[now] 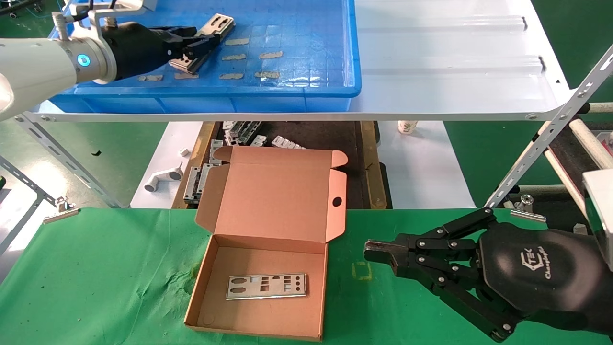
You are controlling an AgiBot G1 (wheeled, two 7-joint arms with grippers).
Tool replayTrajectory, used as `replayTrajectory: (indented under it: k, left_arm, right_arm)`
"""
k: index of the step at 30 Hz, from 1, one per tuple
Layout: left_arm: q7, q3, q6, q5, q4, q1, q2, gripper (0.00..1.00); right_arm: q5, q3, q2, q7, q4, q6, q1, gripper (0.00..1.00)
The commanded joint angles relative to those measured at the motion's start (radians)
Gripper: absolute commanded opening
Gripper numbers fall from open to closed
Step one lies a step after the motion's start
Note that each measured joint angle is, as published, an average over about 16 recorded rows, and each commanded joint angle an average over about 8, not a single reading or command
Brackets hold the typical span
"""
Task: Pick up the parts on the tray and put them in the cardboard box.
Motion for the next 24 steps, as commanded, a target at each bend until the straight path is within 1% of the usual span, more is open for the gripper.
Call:
replayTrajectory:
  k: [1,6,7,8,9,14,15,16,17,24]
  left_arm:
    - [-0.002,0.000,0.002,0.000,0.001,-0.001,-0.002,1.00]
    - [-0.004,0.000,0.002,0.000,0.000,0.000,-0.002,1.00]
    - [-0.004,0.000,0.003,0.000,0.000,0.000,-0.002,0.96]
    - [-0.004,-0.001,0.004,-0.001,0.000,0.000,-0.003,0.89]
    - [-0.005,-0.001,0.004,-0.001,-0.001,-0.001,-0.003,0.80]
    - [-0.007,-0.003,0.009,-0.005,-0.002,-0.001,-0.004,0.18]
    - [-0.007,-0.004,0.009,-0.005,-0.002,-0.001,-0.005,0.09]
    - [-0.008,-0.004,0.009,-0.006,-0.002,-0.002,-0.005,0.03]
    - [-0.008,-0.004,0.010,-0.006,-0.002,-0.002,-0.005,0.00]
    - [-0.009,-0.005,0.012,-0.007,-0.002,-0.003,-0.006,0.00]
  right_arm:
    - [0.000,0.000,0.000,0.000,0.000,0.000,0.000,0.00]
    - [0.000,0.000,0.000,0.000,0.000,0.000,0.000,0.00]
    - [0.000,0.000,0.000,0.000,0.000,0.000,0.000,0.00]
    - [0.000,0.000,0.000,0.000,0.000,0.000,0.000,0.00]
    - [0.000,0.000,0.000,0.000,0.000,0.000,0.000,0.00]
    - [0.000,0.000,0.000,0.000,0.000,0.000,0.000,0.00]
    - [0.000,0.000,0.000,0.000,0.000,0.000,0.000,0.00]
    - [0.000,0.000,0.000,0.000,0.000,0.000,0.000,0.00]
    - [0.000,0.000,0.000,0.000,0.000,0.000,0.000,0.00]
    - [0.000,0.000,0.000,0.000,0.000,0.000,0.000,0.00]
